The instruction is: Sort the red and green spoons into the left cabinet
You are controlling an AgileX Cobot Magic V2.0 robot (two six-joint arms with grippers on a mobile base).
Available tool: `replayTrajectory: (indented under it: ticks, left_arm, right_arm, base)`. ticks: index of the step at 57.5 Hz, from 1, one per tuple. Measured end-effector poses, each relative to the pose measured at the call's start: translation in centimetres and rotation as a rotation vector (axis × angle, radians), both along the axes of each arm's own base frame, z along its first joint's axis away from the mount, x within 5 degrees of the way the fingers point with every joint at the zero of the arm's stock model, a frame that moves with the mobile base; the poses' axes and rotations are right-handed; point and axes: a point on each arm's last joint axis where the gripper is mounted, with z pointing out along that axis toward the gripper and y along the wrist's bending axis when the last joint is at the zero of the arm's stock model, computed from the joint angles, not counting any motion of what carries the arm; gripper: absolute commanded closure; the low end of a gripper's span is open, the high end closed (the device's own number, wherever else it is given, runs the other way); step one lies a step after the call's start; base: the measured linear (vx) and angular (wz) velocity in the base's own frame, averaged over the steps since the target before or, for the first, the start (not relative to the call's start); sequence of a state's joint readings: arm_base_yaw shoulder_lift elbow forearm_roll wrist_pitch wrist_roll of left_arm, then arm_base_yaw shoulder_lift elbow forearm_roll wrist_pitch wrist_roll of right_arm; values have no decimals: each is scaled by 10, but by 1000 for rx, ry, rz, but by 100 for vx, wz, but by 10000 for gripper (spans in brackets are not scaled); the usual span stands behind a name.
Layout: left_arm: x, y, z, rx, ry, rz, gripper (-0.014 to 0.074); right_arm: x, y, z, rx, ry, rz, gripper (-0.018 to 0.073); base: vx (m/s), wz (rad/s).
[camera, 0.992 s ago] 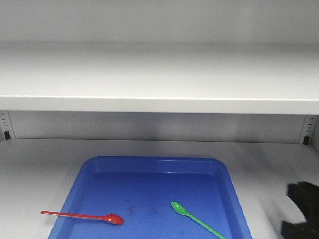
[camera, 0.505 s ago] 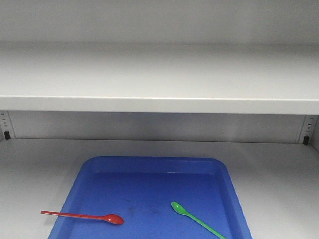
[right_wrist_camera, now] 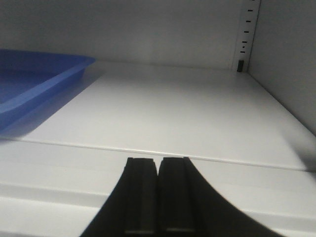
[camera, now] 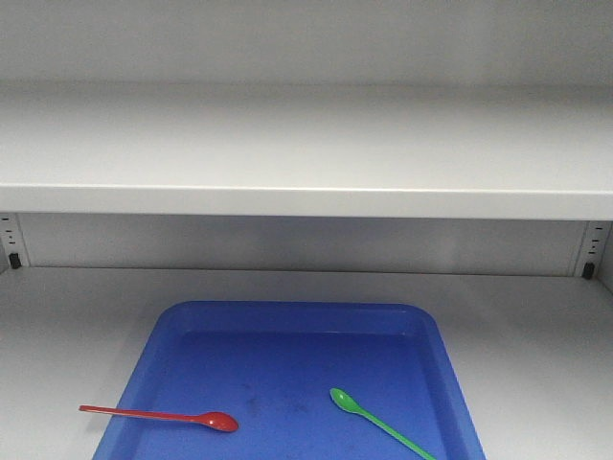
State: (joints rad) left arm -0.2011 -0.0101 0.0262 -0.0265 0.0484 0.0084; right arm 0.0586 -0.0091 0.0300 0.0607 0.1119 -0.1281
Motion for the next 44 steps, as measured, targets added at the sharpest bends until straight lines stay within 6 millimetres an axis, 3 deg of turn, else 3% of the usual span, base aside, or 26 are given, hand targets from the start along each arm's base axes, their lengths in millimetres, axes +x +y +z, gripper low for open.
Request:
replayTrajectory:
  ticks: [44]
  left_arm:
    - [0,0,0,0,0,0,603]
  right_arm:
    - [0,0,-2,-1,13,1,564]
  base:
    - [0,0]
